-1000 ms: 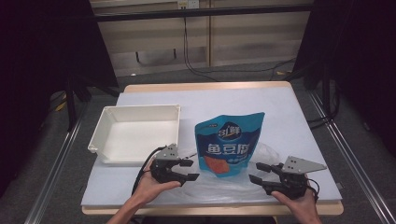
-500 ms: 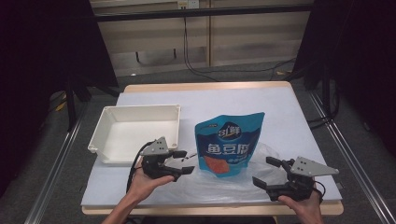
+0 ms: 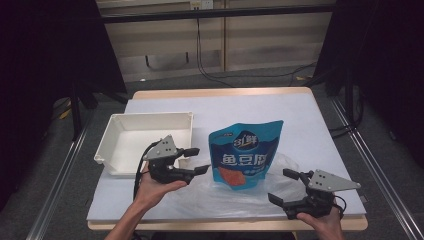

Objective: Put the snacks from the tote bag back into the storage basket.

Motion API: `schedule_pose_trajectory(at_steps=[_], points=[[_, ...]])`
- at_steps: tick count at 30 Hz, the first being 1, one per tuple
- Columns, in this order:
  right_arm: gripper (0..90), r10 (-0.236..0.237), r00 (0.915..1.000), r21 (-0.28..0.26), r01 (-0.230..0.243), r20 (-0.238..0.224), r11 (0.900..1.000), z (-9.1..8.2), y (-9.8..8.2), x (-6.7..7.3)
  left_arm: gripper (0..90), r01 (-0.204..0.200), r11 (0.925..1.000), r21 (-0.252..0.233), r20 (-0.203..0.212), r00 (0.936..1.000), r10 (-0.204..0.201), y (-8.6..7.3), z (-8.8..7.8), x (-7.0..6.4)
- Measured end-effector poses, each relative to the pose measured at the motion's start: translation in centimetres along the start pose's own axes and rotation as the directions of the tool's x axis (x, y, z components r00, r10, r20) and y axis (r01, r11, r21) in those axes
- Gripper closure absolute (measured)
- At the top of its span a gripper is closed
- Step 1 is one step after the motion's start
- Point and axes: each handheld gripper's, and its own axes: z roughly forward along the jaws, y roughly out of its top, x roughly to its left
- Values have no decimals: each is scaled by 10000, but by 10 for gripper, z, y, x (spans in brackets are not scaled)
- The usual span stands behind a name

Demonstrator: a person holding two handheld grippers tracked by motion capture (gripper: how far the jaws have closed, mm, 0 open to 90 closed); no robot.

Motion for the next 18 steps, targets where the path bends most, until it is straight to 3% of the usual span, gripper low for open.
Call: schedule_pose_trajectory(at_steps=[4, 11, 16, 18], points=[[96, -47, 9999, 89, 48, -111, 9999, 1, 1, 2, 423, -45, 9999, -98, 218, 9998, 47, 12, 3, -2], [109, -29, 9999, 261, 32, -120, 9997, -1, -4, 6, 478, -445, 9988, 182, 497, 9978, 435, 31, 10, -2], [112, -59, 9999, 325, 63, -125, 9995, 0, -4, 5, 540, -829, 9944, 652, 586, 9951, 791, 45, 17, -1], [112, -57, 9999, 378, 61, -107, 9993, 1, -5, 4, 568, -979, 9913, 884, 831, 9924, 906, 51, 20, 0]])
